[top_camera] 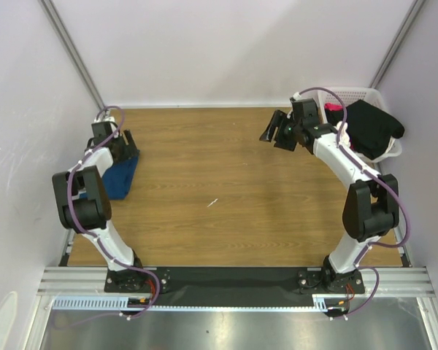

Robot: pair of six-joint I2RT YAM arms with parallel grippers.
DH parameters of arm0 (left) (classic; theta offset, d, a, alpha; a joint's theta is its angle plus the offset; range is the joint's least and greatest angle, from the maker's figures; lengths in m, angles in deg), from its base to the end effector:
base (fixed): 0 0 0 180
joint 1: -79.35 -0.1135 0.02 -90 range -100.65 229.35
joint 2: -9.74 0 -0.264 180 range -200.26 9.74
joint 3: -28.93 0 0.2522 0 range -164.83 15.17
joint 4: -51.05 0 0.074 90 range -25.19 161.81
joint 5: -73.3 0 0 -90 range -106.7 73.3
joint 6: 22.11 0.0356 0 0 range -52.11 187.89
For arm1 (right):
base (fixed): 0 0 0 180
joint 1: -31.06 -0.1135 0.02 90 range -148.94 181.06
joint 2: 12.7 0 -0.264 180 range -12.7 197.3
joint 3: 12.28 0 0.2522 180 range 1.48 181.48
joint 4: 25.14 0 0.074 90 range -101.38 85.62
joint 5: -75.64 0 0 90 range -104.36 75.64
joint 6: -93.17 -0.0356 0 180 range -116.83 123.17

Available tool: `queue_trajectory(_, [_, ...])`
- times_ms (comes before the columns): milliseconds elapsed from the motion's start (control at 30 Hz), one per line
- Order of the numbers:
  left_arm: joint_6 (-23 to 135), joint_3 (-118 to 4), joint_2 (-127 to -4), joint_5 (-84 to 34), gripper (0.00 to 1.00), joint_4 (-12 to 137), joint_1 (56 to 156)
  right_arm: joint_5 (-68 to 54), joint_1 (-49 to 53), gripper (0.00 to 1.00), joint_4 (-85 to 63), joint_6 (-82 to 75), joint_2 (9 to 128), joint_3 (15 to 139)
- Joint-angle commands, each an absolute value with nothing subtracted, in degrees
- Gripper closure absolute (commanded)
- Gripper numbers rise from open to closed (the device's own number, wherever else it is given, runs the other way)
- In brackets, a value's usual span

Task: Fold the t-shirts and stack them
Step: Neatly place the folded tshirt to the corner

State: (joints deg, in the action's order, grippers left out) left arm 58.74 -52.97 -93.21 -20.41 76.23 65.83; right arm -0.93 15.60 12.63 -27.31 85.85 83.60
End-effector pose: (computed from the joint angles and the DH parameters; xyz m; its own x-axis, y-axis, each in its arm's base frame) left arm 0.3800 0.0890 0.2011 -0.6630 -0.3226 -0.6755 -0.2990 0.9414 -0.1561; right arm 0.3774 0.1130 0.2924 -0.7567 0.3026 -0.5795 -0.0532 0.8550 0.5159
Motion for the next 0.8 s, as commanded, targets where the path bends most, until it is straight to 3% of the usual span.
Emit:
queue_trajectory(0, [56.12,-54.0,-94.57,-26.37,0.24,68.94,65.47,-3.98,15.59,0.32,11.39,-28.91,81.88,81.81])
queue_trajectory(67, [55.5,-54.35,-95.81,-25.41,0.32,69.03,65.55,-5.21,15.59,0.31,11.21,-29.18,80.65,80.41])
queue_trajectory(133, [54.98,-54.44,-96.95,-24.27,0.46,69.29,65.47,-6.09,15.59,0.31,11.21,-29.44,79.86,79.7])
queue_trajectory(167, [54.88,-54.26,-97.13,-24.52,0.48,69.38,65.47,-6.27,15.59,0.31,11.12,-29.7,79.33,79.09])
queue_trajectory(500, [54.62,-56.02,-98.98,-26.9,0.45,71.75,65.2,-6.98,15.59,0.31,11.21,-29.97,78.1,77.94])
queue_trajectory(667, [57.69,-58.3,-91.71,-27.77,0.41,76.13,65.2,-6.97,16.21,0.3,13.92,-30.05,78.09,82.85])
queue_trajectory(767, [59.45,-60.76,-84.77,-28.83,0.26,77.64,65.2,-8.99,16.38,0.14,16.56,-29.09,77.66,87.95])
